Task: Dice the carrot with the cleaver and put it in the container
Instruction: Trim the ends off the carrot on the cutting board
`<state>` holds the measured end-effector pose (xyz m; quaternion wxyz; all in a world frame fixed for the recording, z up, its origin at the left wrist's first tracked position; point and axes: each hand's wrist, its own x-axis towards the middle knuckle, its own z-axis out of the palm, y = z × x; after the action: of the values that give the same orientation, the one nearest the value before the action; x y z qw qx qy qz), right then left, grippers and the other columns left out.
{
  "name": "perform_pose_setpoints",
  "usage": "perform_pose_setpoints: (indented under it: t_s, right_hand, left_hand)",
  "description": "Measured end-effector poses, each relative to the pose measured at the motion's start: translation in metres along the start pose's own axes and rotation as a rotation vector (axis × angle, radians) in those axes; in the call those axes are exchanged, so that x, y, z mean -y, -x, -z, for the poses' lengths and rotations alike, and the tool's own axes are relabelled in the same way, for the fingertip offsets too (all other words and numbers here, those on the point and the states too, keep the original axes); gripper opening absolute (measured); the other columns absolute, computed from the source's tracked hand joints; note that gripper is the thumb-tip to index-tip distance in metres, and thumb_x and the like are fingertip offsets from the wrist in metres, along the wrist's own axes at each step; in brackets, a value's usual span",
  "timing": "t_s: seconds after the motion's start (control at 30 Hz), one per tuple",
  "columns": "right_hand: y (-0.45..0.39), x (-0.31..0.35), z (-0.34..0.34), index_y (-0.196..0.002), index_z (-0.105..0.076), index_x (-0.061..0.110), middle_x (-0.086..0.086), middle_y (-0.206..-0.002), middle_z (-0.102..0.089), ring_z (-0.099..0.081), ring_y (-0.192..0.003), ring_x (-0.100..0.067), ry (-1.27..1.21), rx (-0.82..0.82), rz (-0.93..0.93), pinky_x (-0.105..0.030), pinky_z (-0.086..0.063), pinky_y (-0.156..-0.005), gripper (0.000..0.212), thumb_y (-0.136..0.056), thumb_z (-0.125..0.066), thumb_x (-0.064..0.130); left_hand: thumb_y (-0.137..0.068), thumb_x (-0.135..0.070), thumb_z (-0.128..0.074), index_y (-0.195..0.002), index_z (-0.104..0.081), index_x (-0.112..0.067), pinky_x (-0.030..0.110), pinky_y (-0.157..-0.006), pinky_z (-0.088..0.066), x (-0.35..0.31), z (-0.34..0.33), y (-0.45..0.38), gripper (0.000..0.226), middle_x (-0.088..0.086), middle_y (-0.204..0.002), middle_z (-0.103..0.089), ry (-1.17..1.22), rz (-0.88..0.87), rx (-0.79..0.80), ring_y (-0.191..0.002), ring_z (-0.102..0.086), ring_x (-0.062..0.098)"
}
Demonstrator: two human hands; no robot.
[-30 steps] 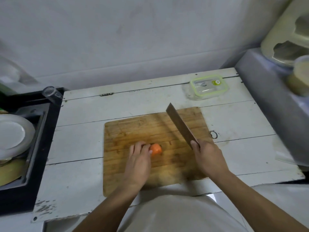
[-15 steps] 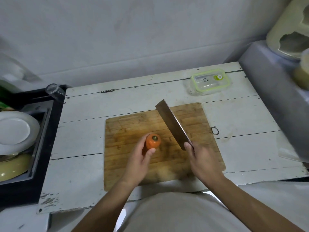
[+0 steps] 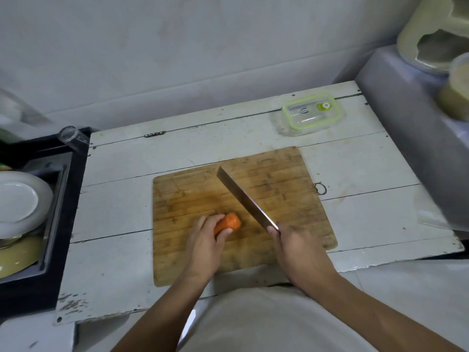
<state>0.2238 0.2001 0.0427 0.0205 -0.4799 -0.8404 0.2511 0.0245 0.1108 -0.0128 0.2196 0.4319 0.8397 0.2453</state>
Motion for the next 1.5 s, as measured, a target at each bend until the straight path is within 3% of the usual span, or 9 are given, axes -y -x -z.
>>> perform_pose_setpoints:
  t_s: [0.17,0.6,0.8,0.9,1.17,1.37,1.5]
  right_hand:
    - [0.003,0.006,-0.01,-0.102,-0.061,0.02,-0.005,-0.087,-0.07,-0.065,-0.077,-0.028,0.005,0.067,0.048,-0.037,-0.046,-0.064,0.043,-0.107,-0.027,0.044]
    - [-0.002,0.009,-0.004,-0.101,-0.063,0.02,-0.002,-0.084,-0.067,-0.063,-0.074,-0.024,0.018,0.13,0.046,-0.034,-0.043,-0.061,0.043,-0.107,-0.027,0.044]
    - [-0.006,0.013,0.002,-0.096,-0.064,0.02,0.0,-0.077,-0.065,-0.057,-0.063,-0.02,0.053,0.114,0.079,-0.033,-0.048,-0.058,0.043,-0.107,-0.029,0.042]
    - [-0.009,0.018,0.004,-0.094,-0.065,0.019,-0.003,-0.079,-0.068,-0.066,-0.068,-0.024,0.076,0.136,0.074,-0.039,-0.056,-0.064,0.042,-0.106,-0.032,0.041]
    - [-0.015,0.02,0.007,-0.089,-0.063,0.021,-0.003,-0.079,-0.064,-0.064,-0.069,-0.022,0.097,0.23,-0.007,-0.037,-0.056,-0.062,0.039,-0.106,-0.035,0.041]
    - [-0.02,0.017,0.004,-0.086,-0.059,0.024,0.005,-0.07,-0.055,-0.053,-0.057,-0.01,0.108,0.243,0.011,-0.023,-0.041,-0.048,0.038,-0.106,-0.034,0.044]
    - [-0.033,0.019,-0.011,-0.095,-0.059,0.018,-0.002,-0.083,-0.056,-0.063,-0.077,-0.026,0.153,0.269,0.046,-0.037,-0.052,-0.064,0.042,-0.106,-0.028,0.045]
  left_hand:
    - [-0.095,-0.036,-0.069,-0.126,-0.066,-0.024,0.025,-0.089,-0.038,-0.003,-0.009,0.004,0.034,-0.013,-0.115,-0.052,0.012,-0.015,-0.076,-0.108,-0.048,0.006]
    - [-0.096,-0.039,-0.066,-0.124,-0.066,-0.02,0.025,-0.09,-0.041,-0.006,-0.01,0.003,0.033,-0.017,-0.11,-0.048,-0.009,-0.027,-0.1,-0.108,-0.049,0.007]
    - [-0.096,-0.037,-0.067,-0.123,-0.065,-0.02,0.024,-0.089,-0.038,-0.008,-0.007,0.001,0.032,-0.018,-0.108,-0.048,0.005,-0.022,-0.091,-0.107,-0.048,0.007]
    - [-0.097,-0.038,-0.065,-0.125,-0.064,-0.021,0.022,-0.09,-0.034,-0.009,-0.007,0.002,0.033,-0.019,-0.11,-0.048,0.005,-0.039,-0.088,-0.107,-0.042,0.003]
    - [-0.097,-0.034,-0.065,-0.119,-0.064,-0.023,0.026,-0.084,-0.035,-0.004,-0.013,0.001,0.025,-0.01,-0.115,-0.065,0.023,-0.075,-0.103,-0.101,-0.04,0.003]
    - [-0.097,-0.036,-0.062,-0.118,-0.064,-0.025,0.029,-0.093,-0.039,-0.004,-0.013,-0.002,0.023,-0.011,-0.116,-0.063,0.019,-0.084,-0.101,-0.102,-0.034,-0.003]
    - [-0.098,-0.032,-0.064,-0.117,-0.065,-0.02,0.04,-0.102,-0.043,-0.004,-0.013,-0.002,0.023,-0.005,-0.118,-0.065,0.011,-0.114,-0.101,-0.101,-0.036,-0.004]
